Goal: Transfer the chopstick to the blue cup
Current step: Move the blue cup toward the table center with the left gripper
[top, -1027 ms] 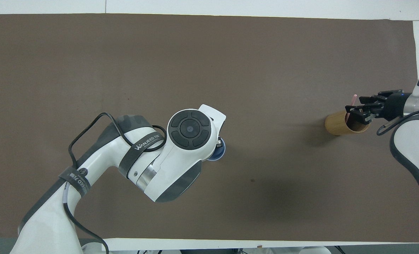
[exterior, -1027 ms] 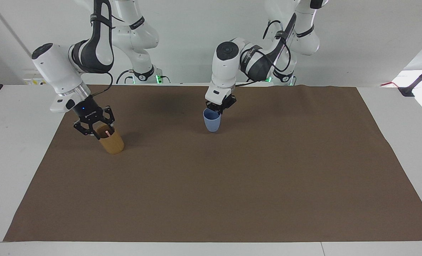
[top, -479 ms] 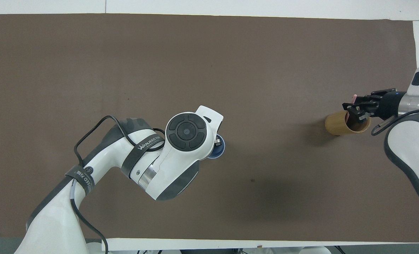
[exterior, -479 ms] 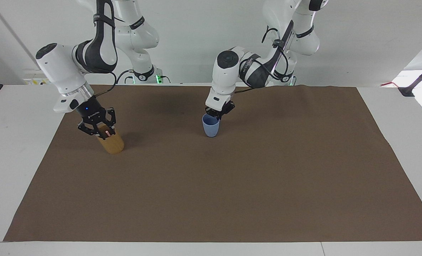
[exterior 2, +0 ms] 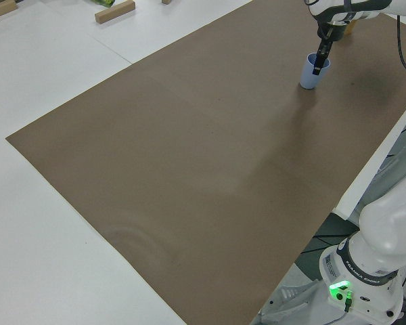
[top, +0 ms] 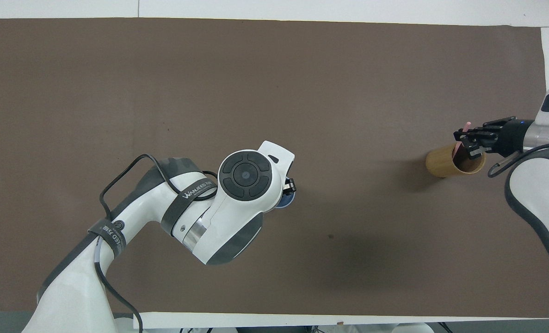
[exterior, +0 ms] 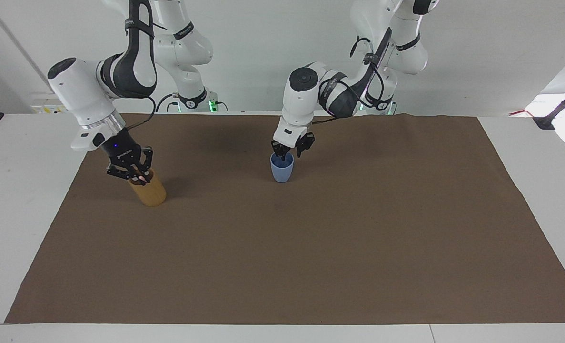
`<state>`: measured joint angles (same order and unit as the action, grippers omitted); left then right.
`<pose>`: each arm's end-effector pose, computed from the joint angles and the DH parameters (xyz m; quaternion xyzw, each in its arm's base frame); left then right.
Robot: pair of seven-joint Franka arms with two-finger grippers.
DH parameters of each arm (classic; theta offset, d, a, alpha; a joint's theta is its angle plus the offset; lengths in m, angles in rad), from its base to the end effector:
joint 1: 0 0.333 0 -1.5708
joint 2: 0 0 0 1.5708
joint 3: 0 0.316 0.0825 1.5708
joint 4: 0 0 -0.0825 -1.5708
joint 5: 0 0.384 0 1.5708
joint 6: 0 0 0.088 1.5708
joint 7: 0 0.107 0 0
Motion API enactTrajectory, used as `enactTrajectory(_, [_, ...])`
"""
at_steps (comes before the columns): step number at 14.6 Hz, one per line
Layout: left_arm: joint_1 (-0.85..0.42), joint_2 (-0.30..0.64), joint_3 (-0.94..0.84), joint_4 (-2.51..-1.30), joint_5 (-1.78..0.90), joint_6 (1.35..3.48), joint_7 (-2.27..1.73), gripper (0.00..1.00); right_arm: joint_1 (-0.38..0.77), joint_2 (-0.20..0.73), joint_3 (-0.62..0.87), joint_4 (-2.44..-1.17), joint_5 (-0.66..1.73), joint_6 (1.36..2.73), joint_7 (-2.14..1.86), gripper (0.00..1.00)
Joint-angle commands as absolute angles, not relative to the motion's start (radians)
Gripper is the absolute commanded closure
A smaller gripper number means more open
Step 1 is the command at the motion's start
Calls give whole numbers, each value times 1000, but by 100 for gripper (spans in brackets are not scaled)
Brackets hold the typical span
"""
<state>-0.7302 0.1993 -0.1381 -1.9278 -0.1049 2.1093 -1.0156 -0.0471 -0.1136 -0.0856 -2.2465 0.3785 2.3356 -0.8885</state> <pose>0.3858 -0.4585 0.3866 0.9931 0.1018 -0.0521 0.0277 0.5195 -0.0640 0.4352 -0.9504 -0.2524 -0.1607 0.0853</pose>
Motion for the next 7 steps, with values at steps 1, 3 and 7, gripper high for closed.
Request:
enactTrajectory(1, [-718,175,-127,-1921,-140,2091,-1019,0,-57,-133,-80,-2218,399,2306,-884,91])
enactTrajectory(3, [-686,167,-126,-1864,-140,2005,-1011,0,-63,-140,-81,-2178,396,2260,-888,92])
enactTrajectory(7, [-597,65,-109,-1793,-111,1849,-913,0,-74,-169,-92,-2002,367,2041,-887,92])
